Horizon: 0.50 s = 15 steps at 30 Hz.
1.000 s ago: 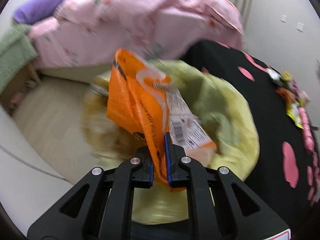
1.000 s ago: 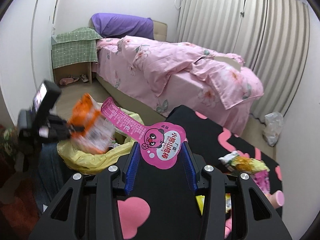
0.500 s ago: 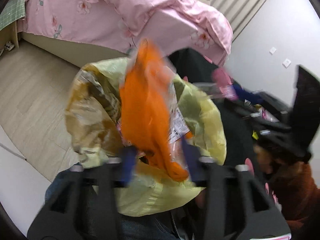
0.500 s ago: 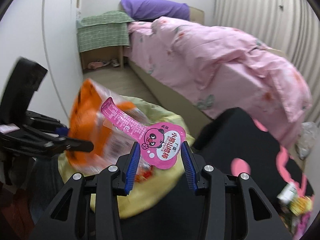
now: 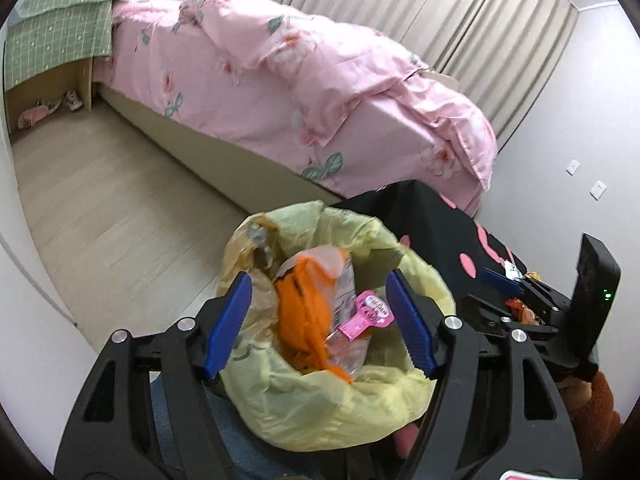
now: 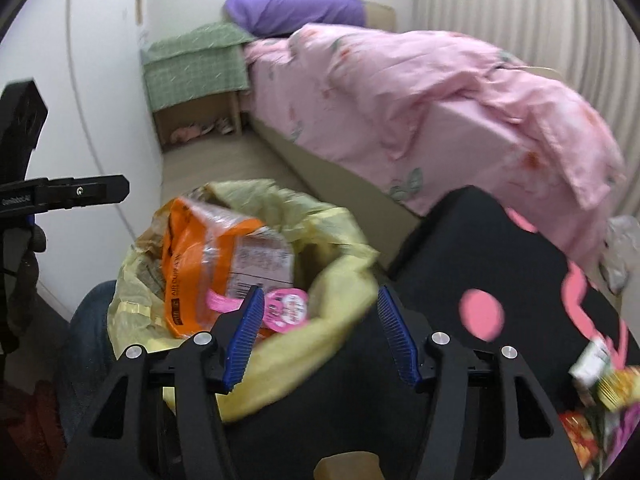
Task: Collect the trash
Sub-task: 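Carry both items over the yellow bag and open both tools to drop them, then return both tools to the table and reach toward the yellow chip wrappers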
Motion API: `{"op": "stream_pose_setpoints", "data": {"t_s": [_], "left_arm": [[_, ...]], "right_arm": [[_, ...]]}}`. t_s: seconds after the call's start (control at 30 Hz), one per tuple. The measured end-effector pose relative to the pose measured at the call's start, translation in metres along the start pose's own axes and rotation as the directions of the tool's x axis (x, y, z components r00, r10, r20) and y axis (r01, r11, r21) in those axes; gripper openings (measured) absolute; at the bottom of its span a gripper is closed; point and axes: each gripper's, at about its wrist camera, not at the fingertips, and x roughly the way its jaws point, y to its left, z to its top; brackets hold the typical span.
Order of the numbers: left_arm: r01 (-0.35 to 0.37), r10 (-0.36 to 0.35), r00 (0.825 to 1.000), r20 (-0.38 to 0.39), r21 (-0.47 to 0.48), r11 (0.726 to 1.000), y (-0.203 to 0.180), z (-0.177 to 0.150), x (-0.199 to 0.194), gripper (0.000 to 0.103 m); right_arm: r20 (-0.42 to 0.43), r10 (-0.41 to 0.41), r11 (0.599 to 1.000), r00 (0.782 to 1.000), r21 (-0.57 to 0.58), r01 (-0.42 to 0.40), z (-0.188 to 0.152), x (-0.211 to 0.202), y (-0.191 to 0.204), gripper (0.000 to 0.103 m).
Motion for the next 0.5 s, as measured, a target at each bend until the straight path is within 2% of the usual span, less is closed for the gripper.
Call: {"op": "stream_pose_setpoints", "data": {"t_s": [0.13, 0.27, 0.4, 0.5], "left_arm": [[0.02, -0.022, 1.0, 0.022, 0.069, 0.997, -0.027, -0.001, 0.002, 0.066], [0.084, -0.087, 0.996, 0.013, 0.137, 0.987, -0.062, -0.006, 0.009, 0.066], [0.149, -0.151, 0.988, -0.003, 0.207, 0.967, -0.101, -0.012, 0.019, 0.066], [0.201, -0.2, 0.979, -0.029, 0.254, 0.946, -0.132, -0.017, 0.032, 0.066]], "right_arm": [[0.024, -0.026, 0.998, 0.999, 0.063, 0.024, -0.018, -0.038, -0.021, 0.056], [0.018, -0.112, 0.989, 0.994, 0.098, 0.11, -0.048, -0.075, -0.039, 0.056], [0.045, -0.236, 0.962, 0.971, 0.153, 0.227, -0.077, -0.12, -0.064, 0.056], [0.065, -0.293, 0.936, 0.954, 0.221, 0.272, -0.095, -0.145, -0.085, 0.056]]}}
